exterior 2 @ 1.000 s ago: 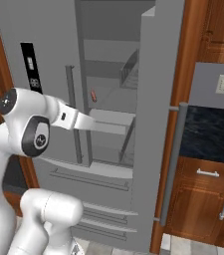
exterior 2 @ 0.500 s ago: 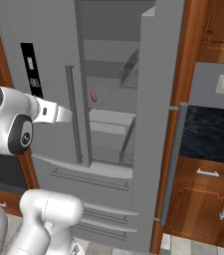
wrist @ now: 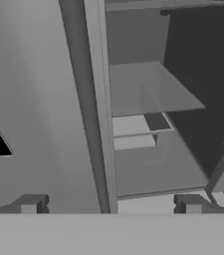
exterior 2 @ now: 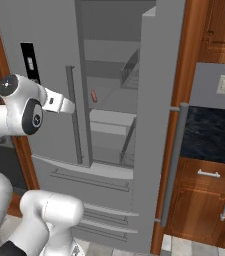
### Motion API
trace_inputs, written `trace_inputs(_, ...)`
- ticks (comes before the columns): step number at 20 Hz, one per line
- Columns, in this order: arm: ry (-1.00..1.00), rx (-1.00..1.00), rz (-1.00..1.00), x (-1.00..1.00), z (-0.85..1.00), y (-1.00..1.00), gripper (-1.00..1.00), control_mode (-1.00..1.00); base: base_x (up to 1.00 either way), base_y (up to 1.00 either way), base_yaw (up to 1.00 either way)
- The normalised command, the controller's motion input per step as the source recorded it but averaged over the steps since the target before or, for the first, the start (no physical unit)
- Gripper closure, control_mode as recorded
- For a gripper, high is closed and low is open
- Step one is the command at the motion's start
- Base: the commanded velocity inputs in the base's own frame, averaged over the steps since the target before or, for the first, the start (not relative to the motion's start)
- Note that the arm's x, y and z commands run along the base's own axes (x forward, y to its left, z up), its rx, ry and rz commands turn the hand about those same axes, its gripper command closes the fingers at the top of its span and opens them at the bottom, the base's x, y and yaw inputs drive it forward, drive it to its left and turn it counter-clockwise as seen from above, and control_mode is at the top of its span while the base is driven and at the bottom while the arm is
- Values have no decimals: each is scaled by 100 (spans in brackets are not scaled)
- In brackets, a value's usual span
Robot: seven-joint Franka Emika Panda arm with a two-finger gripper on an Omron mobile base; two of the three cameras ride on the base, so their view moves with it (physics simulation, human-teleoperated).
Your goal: Move the hot dog bun to the plate on the dining table and place the condiment next to that plate. Then navigate to the fridge and take the sausage and place it on the plate as well.
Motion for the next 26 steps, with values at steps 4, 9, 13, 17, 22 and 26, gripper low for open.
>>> trace_inputs(4,17,18,0,89,0,0,-100,-100,0,0,0)
trace_inputs(9,8,10,0,75,-15,0,-100,-100,0,0,0)
trace_inputs(13,-19,-2,0,25,-49,0,-100,-100,0,0,0)
trace_inputs(17,-29,-4,0,12,-54,0,-100,-100,0,0,0)
trace_inputs(22,-13,0,0,49,-32,0,-100,-100,0,0,0)
trace_inputs(26,0,0,0,99,0,0,-100,-100,0,0,0)
